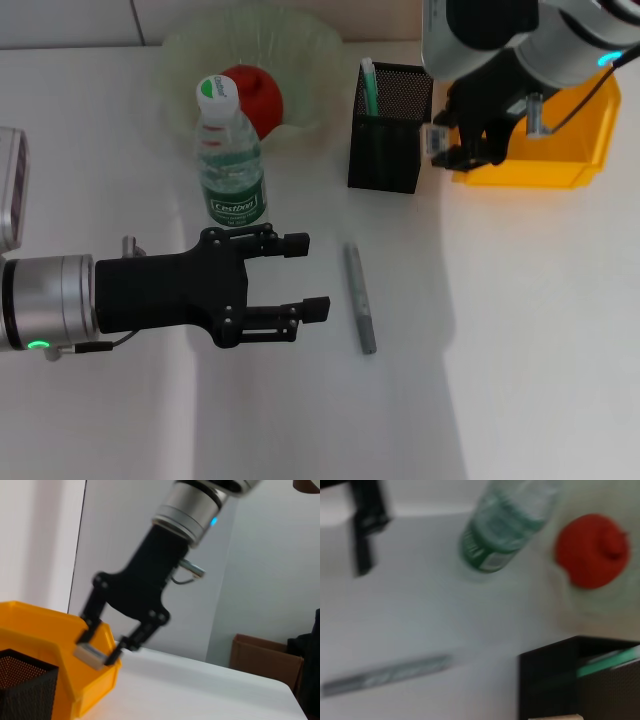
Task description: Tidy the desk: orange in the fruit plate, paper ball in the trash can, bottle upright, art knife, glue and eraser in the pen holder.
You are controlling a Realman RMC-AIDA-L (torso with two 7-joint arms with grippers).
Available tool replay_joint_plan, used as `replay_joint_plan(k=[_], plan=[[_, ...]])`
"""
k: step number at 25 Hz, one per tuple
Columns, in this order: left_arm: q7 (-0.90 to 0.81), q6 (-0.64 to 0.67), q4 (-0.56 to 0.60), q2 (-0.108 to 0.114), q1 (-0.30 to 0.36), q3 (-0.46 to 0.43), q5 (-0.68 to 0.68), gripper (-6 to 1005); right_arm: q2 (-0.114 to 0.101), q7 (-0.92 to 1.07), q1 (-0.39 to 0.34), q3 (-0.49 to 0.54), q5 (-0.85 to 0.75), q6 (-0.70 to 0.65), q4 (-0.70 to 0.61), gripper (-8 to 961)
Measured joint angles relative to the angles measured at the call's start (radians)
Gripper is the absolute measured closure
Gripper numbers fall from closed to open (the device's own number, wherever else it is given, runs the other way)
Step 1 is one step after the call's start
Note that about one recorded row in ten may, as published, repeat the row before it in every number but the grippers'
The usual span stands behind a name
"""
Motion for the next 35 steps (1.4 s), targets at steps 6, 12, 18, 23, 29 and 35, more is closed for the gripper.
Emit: replay_joint_plan(k=[6,12,18,23,29,35], plan=[[0.000,-0.003,0.000,-0.004,-0.001,0.000,0.000,233,0.000,0.000,0.074,0.091,-0.004,0.203,0.184,504],[-0.004,-0.007,0.000,-0.005,-0.001,-0.001,0.000,233,-0.001,-0.005,0.119,0.091,-0.004,0.347,0.338,470],[-0.005,-0.008,0.000,-0.005,0.002,-0.001,0.000,233,0.000,-0.002,0.120,0.085,-0.004,0.352,0.331,436],[-0.005,-0.009,0.000,-0.003,0.001,-0.003,-0.001,233,0.002,0.050,0.101,0.092,-0.004,0.287,0.246,386],[-0.016,-0.009,0.007,0.003,-0.002,-0.003,-0.002,232,0.002,0.413,0.037,0.069,-0.061,0.087,-0.061,277],[-0.021,-0.003,0.021,0.033,-0.001,0.001,0.020,232,0.004,0.610,0.034,0.040,-0.044,-0.049,-0.110,278]])
